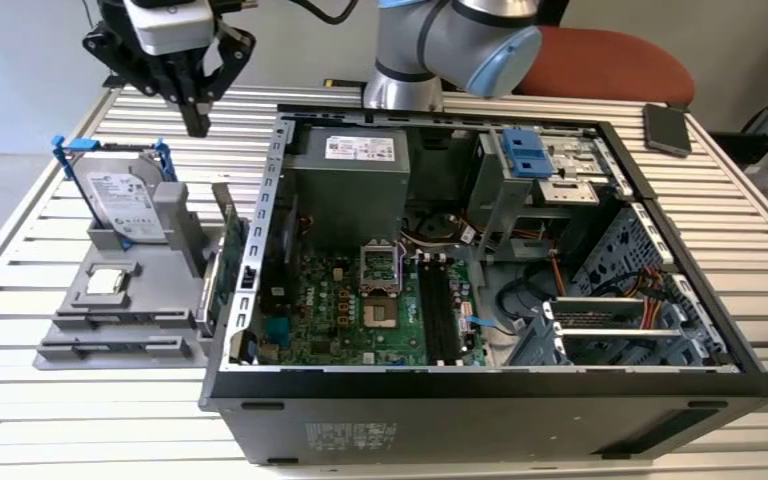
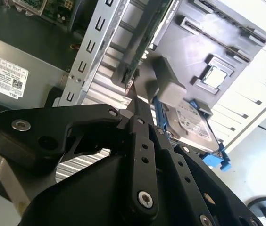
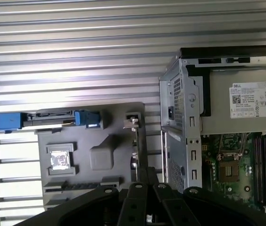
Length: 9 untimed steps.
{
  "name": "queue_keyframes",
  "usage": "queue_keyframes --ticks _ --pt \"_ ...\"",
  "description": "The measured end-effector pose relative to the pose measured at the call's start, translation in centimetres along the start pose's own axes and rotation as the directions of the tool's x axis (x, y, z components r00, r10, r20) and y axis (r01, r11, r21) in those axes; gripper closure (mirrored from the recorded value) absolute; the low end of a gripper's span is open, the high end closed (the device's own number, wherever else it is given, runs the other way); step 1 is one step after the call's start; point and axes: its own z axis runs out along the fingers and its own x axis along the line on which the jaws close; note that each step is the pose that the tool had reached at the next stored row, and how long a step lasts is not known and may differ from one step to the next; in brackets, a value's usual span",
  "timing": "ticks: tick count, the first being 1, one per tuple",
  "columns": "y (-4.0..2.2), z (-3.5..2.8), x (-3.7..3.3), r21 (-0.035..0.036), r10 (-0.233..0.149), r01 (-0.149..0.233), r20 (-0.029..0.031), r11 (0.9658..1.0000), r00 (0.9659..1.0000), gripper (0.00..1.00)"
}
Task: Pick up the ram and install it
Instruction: 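Reach for the ram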
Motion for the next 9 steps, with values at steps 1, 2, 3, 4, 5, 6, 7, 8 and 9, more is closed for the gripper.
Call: queue_keyframes --ticks 1,2,3,4,5,6,7,8,9 --pt "-0.01 0.00 0.19 0.0000 0.000 0.000 0.0000 1.0000 1.0000 1.00" --pt "-0.03 0.00 0.35 0.0000 0.000 0.000 0.0000 1.0000 1.0000 1.00" --pt "-0.04 0.00 0.52 0.0000 0.000 0.000 0.0000 1.0000 1.0000 1.00" --pt "-0.05 0.00 0.69 0.0000 0.000 0.000 0.0000 1.0000 1.0000 1.00" --pt "-0.06 -0.01 0.85 0.0000 -0.001 0.001 0.0000 1.0000 1.0000 1.00" --pt "-0.07 -0.01 1.01 0.0000 -0.001 0.001 -0.0001 1.0000 1.0000 1.00" --pt "-0.09 -0.01 1.17 0.0000 -0.001 0.001 -0.0001 1.0000 1.0000 1.00" --pt "-0.10 -0.01 1.32 0.0000 -0.001 0.001 -0.0001 1.0000 1.0000 1.00" --pt "-0.11 -0.01 1.46 -0.0001 -0.001 0.001 0.0000 1.0000 1.0000 1.00"
